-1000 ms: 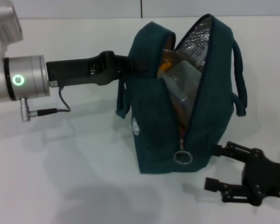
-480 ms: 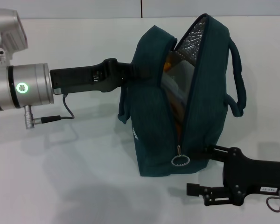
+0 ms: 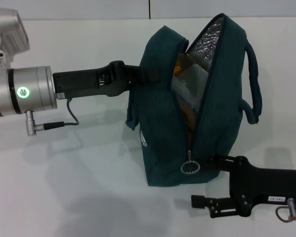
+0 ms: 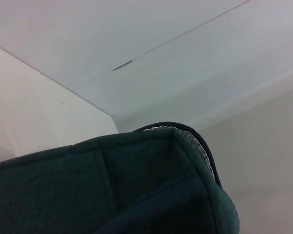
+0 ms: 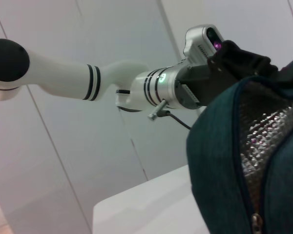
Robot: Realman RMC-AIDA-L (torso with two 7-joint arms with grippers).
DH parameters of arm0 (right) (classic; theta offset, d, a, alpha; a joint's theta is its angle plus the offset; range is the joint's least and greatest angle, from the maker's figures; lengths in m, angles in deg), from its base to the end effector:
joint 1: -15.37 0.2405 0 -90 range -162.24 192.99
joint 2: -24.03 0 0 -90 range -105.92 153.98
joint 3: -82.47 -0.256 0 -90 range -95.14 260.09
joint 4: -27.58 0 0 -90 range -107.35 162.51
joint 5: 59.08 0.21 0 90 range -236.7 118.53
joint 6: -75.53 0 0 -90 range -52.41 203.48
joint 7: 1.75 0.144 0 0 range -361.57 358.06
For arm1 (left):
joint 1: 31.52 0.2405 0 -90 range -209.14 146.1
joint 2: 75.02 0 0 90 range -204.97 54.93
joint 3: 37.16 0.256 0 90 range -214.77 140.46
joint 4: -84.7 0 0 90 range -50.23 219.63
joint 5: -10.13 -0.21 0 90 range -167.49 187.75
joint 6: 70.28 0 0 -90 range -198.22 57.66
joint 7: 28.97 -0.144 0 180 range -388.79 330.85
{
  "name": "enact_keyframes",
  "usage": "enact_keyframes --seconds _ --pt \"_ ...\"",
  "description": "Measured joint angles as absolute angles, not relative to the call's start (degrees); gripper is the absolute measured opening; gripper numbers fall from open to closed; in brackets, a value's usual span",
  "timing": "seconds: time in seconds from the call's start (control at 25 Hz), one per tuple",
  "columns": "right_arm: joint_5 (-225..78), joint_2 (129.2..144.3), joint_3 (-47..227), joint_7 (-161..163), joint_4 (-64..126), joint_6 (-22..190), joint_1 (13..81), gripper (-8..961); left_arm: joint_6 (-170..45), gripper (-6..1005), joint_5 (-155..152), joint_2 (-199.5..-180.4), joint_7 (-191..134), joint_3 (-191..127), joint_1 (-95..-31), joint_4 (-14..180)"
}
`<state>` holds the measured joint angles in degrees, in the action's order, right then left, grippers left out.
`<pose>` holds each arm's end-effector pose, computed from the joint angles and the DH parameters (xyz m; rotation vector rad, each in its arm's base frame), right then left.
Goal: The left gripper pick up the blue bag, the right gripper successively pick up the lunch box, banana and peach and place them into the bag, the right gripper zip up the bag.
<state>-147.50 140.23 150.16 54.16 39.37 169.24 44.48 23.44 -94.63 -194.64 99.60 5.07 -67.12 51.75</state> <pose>0.2626 0.2562 -0.0629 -2.9202 0.5060 1.0071 -0.2093 0.3412 -0.0098 2.2842 1.6437 0.9995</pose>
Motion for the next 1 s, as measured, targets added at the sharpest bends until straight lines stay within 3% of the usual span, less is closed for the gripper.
enact_keyframes --seconds 0.44,1.0 --pt "-146.1 140.22 151.4 54.1 39.2 168.6 45.1 822 23.6 37 -94.5 -194.64 99.1 5.4 -67.1 51.7" --pt "-144.3 140.22 151.6 54.1 37.2 166.6 47.2 314 23.6 37 -93.7 -194.64 97.9 6.5 -67.0 52.3"
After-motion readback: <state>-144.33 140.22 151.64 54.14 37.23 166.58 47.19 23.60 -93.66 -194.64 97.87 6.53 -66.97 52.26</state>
